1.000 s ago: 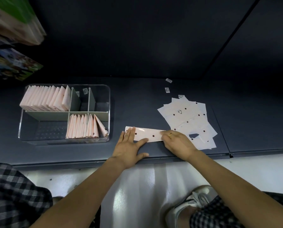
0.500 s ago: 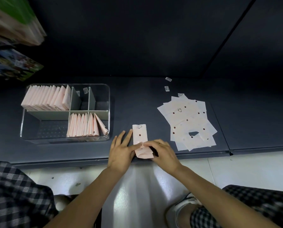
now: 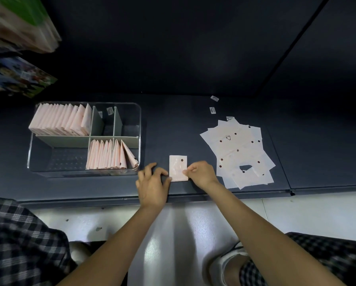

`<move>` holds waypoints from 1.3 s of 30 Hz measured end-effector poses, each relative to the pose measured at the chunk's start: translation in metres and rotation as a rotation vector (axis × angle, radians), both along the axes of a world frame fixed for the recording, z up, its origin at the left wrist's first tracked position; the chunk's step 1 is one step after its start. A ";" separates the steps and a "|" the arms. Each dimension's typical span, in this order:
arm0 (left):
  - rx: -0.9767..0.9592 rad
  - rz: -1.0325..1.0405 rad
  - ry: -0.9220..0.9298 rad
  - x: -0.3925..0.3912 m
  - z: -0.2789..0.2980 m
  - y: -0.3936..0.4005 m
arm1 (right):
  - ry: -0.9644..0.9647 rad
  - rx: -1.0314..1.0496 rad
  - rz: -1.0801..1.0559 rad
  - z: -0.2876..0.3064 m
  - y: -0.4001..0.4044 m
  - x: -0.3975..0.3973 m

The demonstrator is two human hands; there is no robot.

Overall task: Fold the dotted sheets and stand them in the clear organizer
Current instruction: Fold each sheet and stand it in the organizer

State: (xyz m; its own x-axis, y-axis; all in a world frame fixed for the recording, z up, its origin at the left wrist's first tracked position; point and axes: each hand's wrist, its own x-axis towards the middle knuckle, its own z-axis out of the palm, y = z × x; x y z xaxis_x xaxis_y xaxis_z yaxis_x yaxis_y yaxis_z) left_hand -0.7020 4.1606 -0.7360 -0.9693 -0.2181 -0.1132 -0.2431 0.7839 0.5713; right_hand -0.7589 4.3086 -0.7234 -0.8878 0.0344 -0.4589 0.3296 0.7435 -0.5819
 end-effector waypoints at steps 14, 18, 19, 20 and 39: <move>-0.474 -0.725 -0.081 0.025 -0.017 0.013 | 0.098 0.149 -0.021 0.011 -0.007 -0.003; -0.498 -0.739 -0.087 0.025 -0.018 0.015 | 0.310 -0.164 0.022 0.017 -0.023 -0.008; -0.498 -0.746 -0.089 0.025 -0.018 0.015 | 0.199 -0.305 0.074 0.017 -0.027 -0.009; -0.494 -0.754 -0.091 0.026 -0.018 0.015 | 0.077 -0.395 0.128 0.016 -0.031 -0.010; -0.564 -1.086 -0.068 0.004 0.018 -0.047 | 0.055 0.427 0.827 0.017 -0.017 -0.027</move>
